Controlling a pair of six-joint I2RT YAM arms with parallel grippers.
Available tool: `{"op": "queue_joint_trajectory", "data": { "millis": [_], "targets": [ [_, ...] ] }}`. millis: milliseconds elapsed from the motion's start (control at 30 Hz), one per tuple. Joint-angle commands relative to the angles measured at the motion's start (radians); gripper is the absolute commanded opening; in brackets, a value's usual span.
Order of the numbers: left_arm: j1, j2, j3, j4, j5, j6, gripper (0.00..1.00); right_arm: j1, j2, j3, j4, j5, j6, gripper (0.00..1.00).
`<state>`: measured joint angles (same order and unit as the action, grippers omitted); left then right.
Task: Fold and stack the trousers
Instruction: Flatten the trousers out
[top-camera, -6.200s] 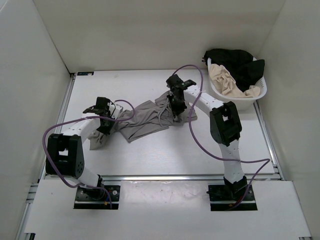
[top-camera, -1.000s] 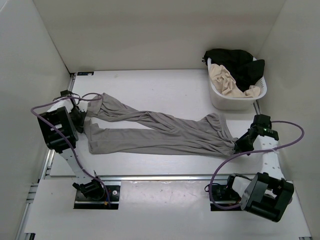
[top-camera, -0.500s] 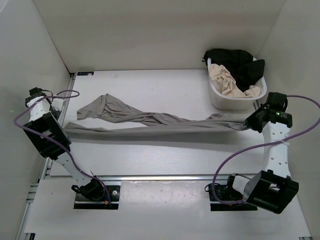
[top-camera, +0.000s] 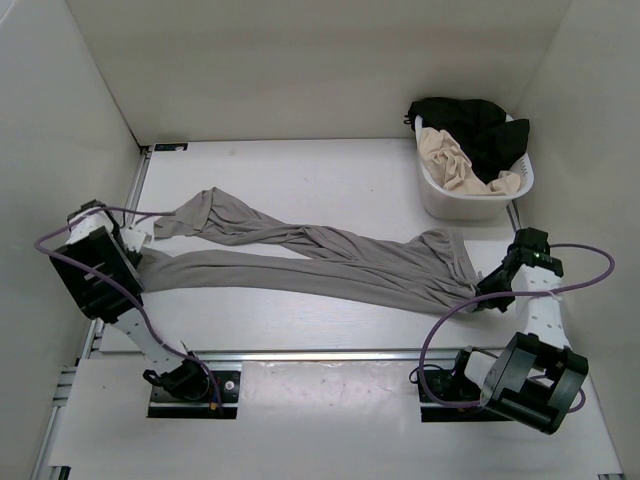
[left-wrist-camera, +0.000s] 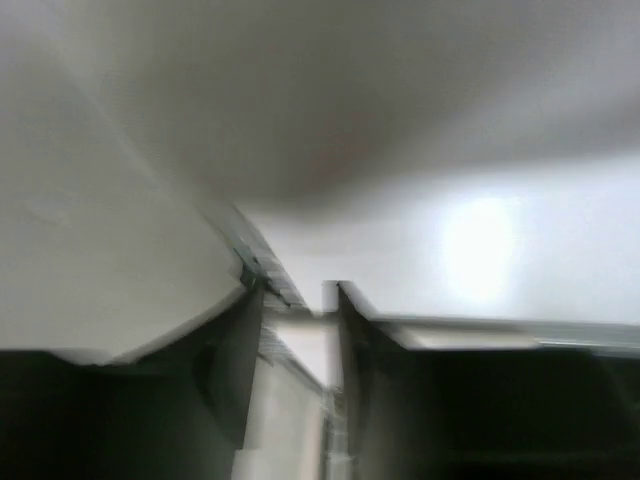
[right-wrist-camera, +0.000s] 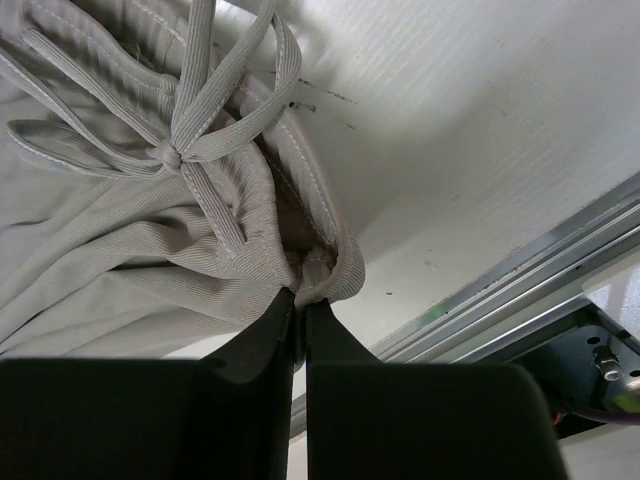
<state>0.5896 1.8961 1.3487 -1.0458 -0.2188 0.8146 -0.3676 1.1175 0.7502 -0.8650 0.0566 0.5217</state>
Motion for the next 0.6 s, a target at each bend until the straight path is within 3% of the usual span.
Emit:
{"op": "queue_joint_trajectory", "data": {
  "millis": [0, 100, 400, 567],
  "targets": [
    [0.024, -0.140, -0.111, -0.042, -0.083, 0.021, 0.52, -0.007, -0.025, -0.003, 0.014, 0.041, -0.005, 0.00],
    [0.047, -0.152, -0.134, -0.056, -0.083, 0.021, 0.63, -0.007, -0.013, -0.003, 0.014, 0.042, -0.015, 0.00],
    [0.047, -0.031, 0.159, -0.056, 0.174, -0.100, 0.66, -0.007, 0.015, 0.006, 0.023, 0.060, -0.025, 0.00],
    [0.038, 0.067, 0.168, 0.006, 0.145, -0.135, 0.77, -0.037, 0.015, 0.055, 0.023, 0.072, -0.046, 0.00]
  ]
}}
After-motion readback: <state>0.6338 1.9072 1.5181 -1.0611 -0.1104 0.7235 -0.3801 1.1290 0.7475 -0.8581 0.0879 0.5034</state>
